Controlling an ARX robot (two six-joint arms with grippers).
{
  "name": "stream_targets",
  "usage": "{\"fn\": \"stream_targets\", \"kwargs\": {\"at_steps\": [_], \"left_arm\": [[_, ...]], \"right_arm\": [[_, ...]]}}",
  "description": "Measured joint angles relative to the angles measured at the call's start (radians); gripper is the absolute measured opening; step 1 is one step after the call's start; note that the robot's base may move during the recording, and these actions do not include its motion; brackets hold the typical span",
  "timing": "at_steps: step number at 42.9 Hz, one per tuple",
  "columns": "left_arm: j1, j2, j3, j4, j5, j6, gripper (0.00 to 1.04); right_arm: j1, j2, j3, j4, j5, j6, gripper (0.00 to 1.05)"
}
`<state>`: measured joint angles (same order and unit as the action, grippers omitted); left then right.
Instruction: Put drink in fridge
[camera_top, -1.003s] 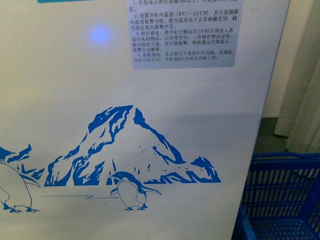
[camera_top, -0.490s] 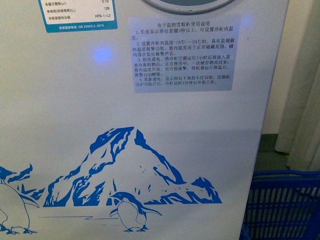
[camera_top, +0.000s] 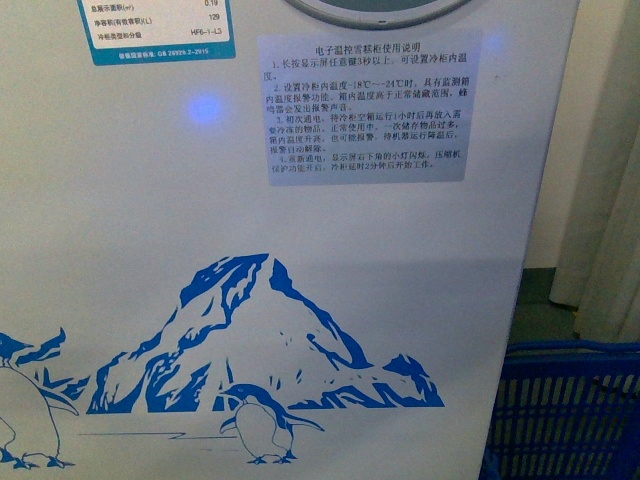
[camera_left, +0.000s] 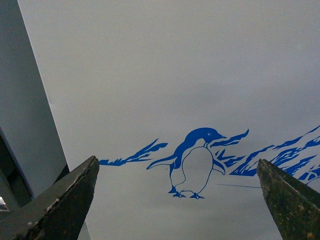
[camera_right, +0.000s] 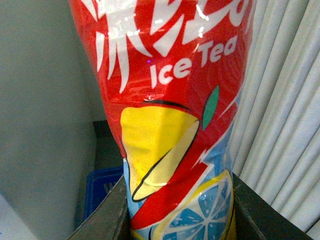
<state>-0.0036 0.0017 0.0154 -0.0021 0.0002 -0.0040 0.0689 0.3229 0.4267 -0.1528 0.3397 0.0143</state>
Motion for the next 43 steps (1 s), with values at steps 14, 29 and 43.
{"fn": "stream_targets", "kwargs": {"at_steps": [14,29,43], "left_arm": [[0.0,0.0,0.0,0.0,0.0,0.0,0.97],[0.0,0.0,0.0,0.0,0.0,0.0,0.97],[0.0,0.0,0.0,0.0,0.0,0.0,0.97]], "right_arm": [[0.0,-0.005,0.0,0.001,0.0,0.0,0.37],[0.0,-0.006,0.0,0.001,0.0,0.0,0.37],[0.0,-0.006,-0.002,0.001,0.0,0.0,0.37]]}}
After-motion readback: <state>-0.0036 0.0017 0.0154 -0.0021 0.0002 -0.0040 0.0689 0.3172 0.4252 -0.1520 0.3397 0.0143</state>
